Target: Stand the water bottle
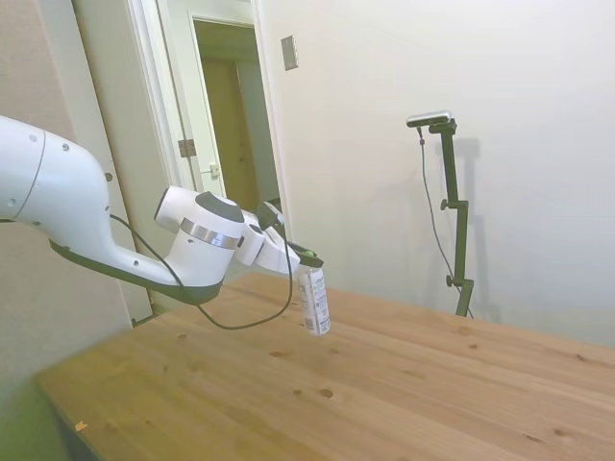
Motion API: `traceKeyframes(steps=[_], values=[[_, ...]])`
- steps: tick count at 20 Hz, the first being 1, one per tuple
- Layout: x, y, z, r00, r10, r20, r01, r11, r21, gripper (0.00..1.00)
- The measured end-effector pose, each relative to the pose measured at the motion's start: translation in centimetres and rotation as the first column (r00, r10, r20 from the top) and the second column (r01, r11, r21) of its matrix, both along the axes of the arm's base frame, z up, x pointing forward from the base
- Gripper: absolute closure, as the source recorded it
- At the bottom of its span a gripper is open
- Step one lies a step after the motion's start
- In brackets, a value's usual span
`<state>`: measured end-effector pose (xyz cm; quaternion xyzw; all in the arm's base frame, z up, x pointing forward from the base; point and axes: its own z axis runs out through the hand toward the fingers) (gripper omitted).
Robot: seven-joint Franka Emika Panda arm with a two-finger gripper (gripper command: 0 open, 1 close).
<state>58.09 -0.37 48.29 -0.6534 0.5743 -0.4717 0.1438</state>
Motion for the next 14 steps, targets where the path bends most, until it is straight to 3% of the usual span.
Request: traceKeyframes(steps=[6, 12, 13, 14], values=[[1.8, 0.1, -2.9, 1.0, -0.022, -0.008, 0.022, 1.0, 0.022, 1.0], [2.4, -0.1, -4.0, 0.999, -0.032, -0.002, 0.032, 0.999, 0.027, 1.0], [2.4, -0.1, -4.0, 1.0, -0.031, -0.001, 0.031, 0.999, 0.028, 0.0], [2.3, -0.1, -4.1, 1.0, -0.028, -0.001, 0.028, 0.999, 0.03, 0.0]])
